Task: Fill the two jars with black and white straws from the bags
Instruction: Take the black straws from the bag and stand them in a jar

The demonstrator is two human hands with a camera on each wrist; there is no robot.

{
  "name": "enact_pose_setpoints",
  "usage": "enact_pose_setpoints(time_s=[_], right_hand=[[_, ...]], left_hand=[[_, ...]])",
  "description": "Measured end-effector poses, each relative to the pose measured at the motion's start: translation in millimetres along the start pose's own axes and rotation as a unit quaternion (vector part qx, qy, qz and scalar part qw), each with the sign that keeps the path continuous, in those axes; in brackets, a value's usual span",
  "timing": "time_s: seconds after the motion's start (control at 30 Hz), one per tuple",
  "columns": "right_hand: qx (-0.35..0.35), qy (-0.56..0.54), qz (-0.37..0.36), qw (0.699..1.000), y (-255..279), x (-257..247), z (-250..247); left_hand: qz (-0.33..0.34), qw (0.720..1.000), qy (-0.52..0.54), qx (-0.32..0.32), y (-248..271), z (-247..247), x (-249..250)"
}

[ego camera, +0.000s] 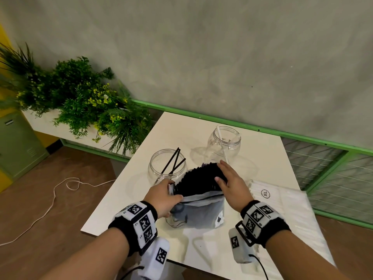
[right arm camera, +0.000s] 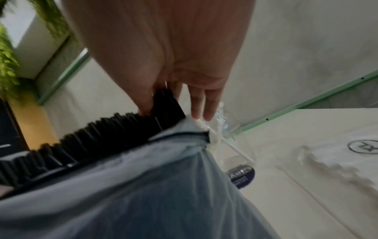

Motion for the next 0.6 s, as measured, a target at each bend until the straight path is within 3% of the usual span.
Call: enact_pose_setpoints(time_s=[0.07, 0.13, 0.17, 0.23, 0.43, 0.6], right_hand=[[0.036, 0.080, -0.009, 0.996, 4, -12, -1], [0.141, 0.078, -0.092, 0.983, 19, -31, 2], [0.155, 0.050, -0.142, 0.976, 28, -40, 7], [0.096, 0.003, -0.186, 0.978, 45, -46, 24], [-0.025, -0.009, -0.001, 1.000, 40, -23, 47], [-0.063, 0.013, 0.019, 0.998, 19, -32, 49]], left_hand=[[0.012, 1.000, -0.009, 0.003, 0, 1, 0], [0.014, 1.000, -0.015, 0.005, 0, 1, 1], [0.013, 1.000, -0.015, 0.004, -1, 0, 1], [0.013, 0.999, -0.029, 0.004, -2, 0, 1], [0.026, 0.999, -0.043, -0.016, -4, 1, -3], [0.046, 0.997, -0.045, -0.049, -4, 3, -3]])
Point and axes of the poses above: each hand's wrist, its own y-axis away from the middle knuckle, its own z-axis out of the palm, x = y × z, the point moved 1 cm from there along -y, towards the middle knuckle, and after that the axes turned 3 degrees about -y, right-handed, at the moved point
